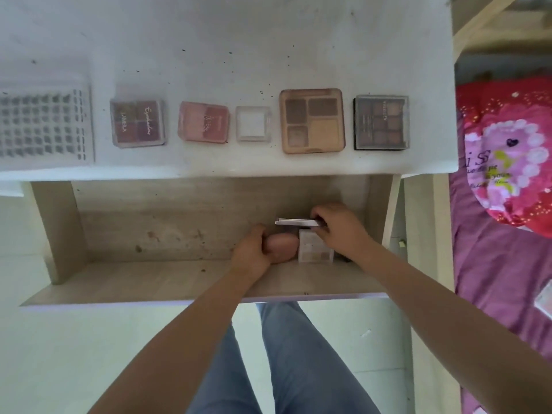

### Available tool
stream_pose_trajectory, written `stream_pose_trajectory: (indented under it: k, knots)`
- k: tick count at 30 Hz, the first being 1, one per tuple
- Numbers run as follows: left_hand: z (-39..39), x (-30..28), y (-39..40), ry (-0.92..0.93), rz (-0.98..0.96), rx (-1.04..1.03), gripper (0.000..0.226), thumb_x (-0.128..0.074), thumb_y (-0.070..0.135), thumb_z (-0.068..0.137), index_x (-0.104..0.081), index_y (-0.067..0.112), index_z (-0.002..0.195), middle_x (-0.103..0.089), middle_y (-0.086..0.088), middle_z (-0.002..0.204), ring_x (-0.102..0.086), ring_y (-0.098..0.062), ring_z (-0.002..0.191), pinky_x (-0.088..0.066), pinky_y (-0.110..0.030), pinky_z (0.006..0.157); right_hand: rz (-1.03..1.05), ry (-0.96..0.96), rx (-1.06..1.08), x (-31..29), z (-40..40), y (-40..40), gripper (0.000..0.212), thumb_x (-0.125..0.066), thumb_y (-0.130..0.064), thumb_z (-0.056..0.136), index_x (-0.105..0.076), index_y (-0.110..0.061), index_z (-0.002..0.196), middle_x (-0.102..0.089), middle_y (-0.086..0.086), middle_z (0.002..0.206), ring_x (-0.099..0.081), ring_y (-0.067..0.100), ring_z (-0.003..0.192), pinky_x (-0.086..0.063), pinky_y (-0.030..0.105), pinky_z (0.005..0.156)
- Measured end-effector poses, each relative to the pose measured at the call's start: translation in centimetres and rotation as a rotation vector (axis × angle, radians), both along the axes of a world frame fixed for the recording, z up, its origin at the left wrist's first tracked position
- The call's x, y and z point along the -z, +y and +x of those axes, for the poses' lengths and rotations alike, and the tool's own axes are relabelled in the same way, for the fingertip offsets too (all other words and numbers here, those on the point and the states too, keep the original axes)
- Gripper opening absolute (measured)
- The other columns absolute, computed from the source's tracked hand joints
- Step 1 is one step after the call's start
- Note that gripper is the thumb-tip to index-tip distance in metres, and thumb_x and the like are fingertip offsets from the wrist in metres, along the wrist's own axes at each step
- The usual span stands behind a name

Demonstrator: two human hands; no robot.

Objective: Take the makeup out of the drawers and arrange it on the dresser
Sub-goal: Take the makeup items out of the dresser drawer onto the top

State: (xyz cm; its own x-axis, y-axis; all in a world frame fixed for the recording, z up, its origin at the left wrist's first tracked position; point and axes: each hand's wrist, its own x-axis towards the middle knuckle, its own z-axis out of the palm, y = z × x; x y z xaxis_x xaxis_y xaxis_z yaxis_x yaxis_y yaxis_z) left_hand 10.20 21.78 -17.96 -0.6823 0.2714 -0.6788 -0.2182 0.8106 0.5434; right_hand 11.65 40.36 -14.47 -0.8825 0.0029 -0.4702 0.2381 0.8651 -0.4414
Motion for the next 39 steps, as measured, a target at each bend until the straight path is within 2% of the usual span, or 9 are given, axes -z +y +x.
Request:
stream_pose_trajectory:
  k: [3,7,12,16,22,25,27,33,39]
  knots:
    - [0.0,-1.5,-1.5,0.039,0.043,-0.063,0.033,-0.072,0.016,0.071,-0.048,0.016,0.094,-0.05,0.008,0.071,-0.046,-0.013,0.065,-0.034,-0.013,0.054,-0.014,0.102,0.096,-2.0,2.4,0.5,0.02,-0.059,-0.013,0.085,-0.06,-0.002,0.101,-0.063,0.016,0.101,-0.054,0.028,0.095,-0.029,0.019,0.073]
    - [-1.0,-5.0,-2.7,0.088,0.124,-0.179,0.037,-0.073,0.007,0.069,-0.05,0.015,0.097,-0.054,0.007,0.077,-0.052,-0.015,0.072,-0.04,-0.019,0.059,-0.087,0.231,0.366,-6.1,4.0,1.5,0.021,-0.067,-0.009,0.079,-0.065,0.001,0.098,-0.066,0.013,0.091,-0.06,0.023,0.083,-0.032,0.005,0.067]
    - [-4.8,-11.1,0.6,0.159,0.386,-0.292,0.031,-0.069,0.014,0.077,-0.05,0.01,0.1,-0.055,0.006,0.085,-0.053,-0.007,0.073,-0.046,-0.015,0.057,-0.424,0.467,0.661,-11.9,0.8,4.6,0.023,-0.067,0.0,0.077,-0.061,-0.01,0.097,-0.056,-0.011,0.075,-0.054,-0.018,0.065,-0.04,-0.001,0.064]
    - [-8.6,-15.1,4.5,0.19,0.556,-0.345,0.015,-0.056,0.015,0.088,-0.048,0.018,0.1,-0.059,0.008,0.092,-0.057,-0.008,0.081,-0.053,-0.015,0.058,-0.49,0.553,0.765,-14.3,-5.7,9.2,0.03,-0.065,-0.001,0.078,-0.05,-0.027,0.071,-0.05,-0.008,0.065,-0.051,-0.007,0.054,-0.039,0.007,0.057]
    - [-13.4,-17.2,9.6,0.219,0.562,-0.51,0.012,-0.057,0.02,0.088,-0.051,0.023,0.097,-0.058,0.01,0.081,-0.054,-0.008,0.073,-0.045,-0.024,0.062,-0.577,0.483,0.963,-12.3,-13.0,14.7,0.025,-0.066,-0.016,0.08,-0.046,-0.027,0.071,-0.043,-0.004,0.067,-0.044,0.006,0.057,-0.038,0.018,0.055]
    - [-15.2,-17.3,10.7,0.249,0.544,-0.504,0.015,-0.056,0.019,0.088,-0.053,0.02,0.102,-0.058,0.005,0.084,-0.054,-0.01,0.073,-0.043,-0.022,0.057,-0.574,0.429,0.986,-10.7,-15.2,16.7,0.011,-0.064,-0.019,0.082,-0.054,-0.017,0.082,-0.047,-0.002,0.063,-0.047,0.003,0.048,-0.036,0.015,0.047]
    - [-16.1,-17.2,11.0,0.251,0.52,-0.508,0.019,-0.056,0.019,0.088,-0.054,0.017,0.107,-0.058,0.0,0.089,-0.055,-0.013,0.075,-0.044,-0.021,0.056,-0.508,0.425,0.986,-9.7,-16.3,17.5,0.022,-0.062,-0.021,0.084,-0.056,-0.009,0.101,-0.047,-0.005,0.065,-0.047,0.007,0.052,-0.036,0.011,0.041]
    - [-15.2,-16.8,12.2,0.213,0.409,-0.361,0.029,-0.059,0.02,0.086,-0.055,0.012,0.114,-0.061,0.003,0.088,-0.059,-0.018,0.081,-0.053,-0.035,0.076,-0.141,0.527,0.791,-8.0,-17.8,17.7,0.038,-0.064,-0.028,0.082,-0.053,-0.004,0.109,-0.047,-0.003,0.077,-0.045,0.016,0.079,-0.037,0.025,0.072]
    - [-14.2,-16.1,14.0,0.17,0.41,-0.348,0.012,-0.061,0.02,0.085,-0.053,0.021,0.094,-0.061,0.004,0.082,-0.057,-0.021,0.079,-0.049,-0.036,0.077,-0.197,0.553,0.823,-7.5,-17.3,18.0,0.036,-0.062,-0.025,0.083,-0.054,-0.003,0.111,-0.047,0.003,0.09,-0.045,0.014,0.081,-0.039,0.023,0.078]
